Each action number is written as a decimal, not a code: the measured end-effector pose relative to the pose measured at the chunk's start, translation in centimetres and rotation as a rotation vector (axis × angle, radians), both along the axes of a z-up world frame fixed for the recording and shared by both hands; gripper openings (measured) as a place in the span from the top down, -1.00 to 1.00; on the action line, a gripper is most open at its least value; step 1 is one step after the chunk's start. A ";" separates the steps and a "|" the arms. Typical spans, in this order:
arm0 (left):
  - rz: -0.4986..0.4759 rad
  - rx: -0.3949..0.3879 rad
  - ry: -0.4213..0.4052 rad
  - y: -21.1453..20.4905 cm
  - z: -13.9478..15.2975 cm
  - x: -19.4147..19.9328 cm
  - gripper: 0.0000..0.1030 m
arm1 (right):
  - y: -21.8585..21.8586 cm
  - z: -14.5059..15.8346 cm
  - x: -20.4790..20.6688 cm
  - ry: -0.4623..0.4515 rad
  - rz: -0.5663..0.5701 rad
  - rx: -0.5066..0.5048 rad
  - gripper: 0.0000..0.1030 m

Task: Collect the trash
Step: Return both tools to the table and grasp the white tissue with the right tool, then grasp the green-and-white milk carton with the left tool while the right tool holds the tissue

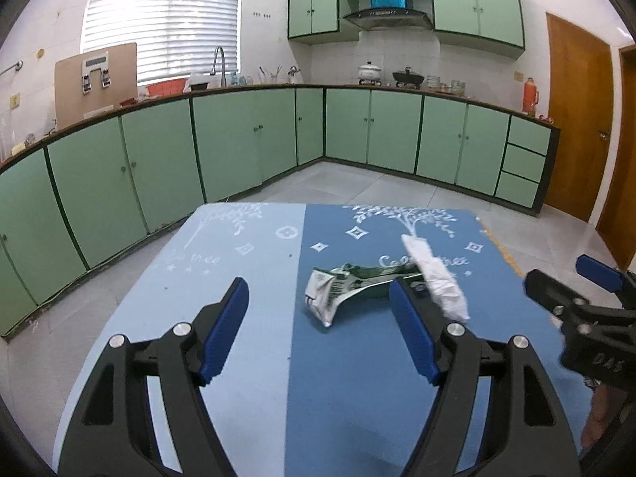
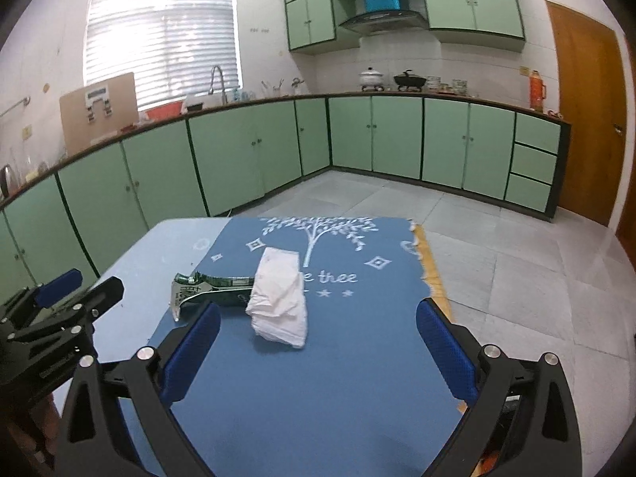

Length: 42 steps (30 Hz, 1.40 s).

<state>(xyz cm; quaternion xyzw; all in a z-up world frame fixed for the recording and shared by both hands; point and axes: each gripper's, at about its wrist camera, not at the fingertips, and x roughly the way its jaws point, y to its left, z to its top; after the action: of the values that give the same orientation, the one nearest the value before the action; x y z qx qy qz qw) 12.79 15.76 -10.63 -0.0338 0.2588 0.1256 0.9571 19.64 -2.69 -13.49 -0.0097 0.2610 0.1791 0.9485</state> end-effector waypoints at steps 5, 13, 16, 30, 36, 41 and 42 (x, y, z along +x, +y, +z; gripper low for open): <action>0.005 -0.016 0.034 1.5 -1.4 1.7 -0.38 | 2.2 -1.7 2.4 0.040 0.015 -0.025 -0.88; 0.014 -0.032 0.066 3.5 -2.8 4.2 -0.38 | 4.5 -4.0 6.1 0.114 0.015 -0.058 -0.85; 0.019 -0.037 0.073 4.1 -3.2 4.9 -0.38 | 5.1 -4.7 7.2 0.146 0.020 -0.068 -0.76; -0.019 -0.062 0.096 3.8 -4.2 7.0 -0.50 | 6.2 -6.2 8.8 0.268 0.111 -0.057 0.50; -0.065 -0.061 0.132 2.6 -4.9 8.1 -0.56 | 5.5 -5.4 8.4 0.235 0.096 -0.045 0.79; -0.102 -0.070 0.173 1.9 -5.5 9.1 -0.56 | 4.0 -4.5 8.5 0.216 0.070 -0.027 0.84; -0.103 -0.070 0.202 1.8 -5.8 9.6 -0.49 | 3.7 -4.3 8.5 0.212 0.066 -0.022 0.84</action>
<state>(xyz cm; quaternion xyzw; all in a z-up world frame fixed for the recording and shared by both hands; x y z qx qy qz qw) 22.39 17.58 -16.45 -0.0410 0.3594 0.0697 0.9297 28.11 0.99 -17.74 -0.0097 0.3614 0.2072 0.9090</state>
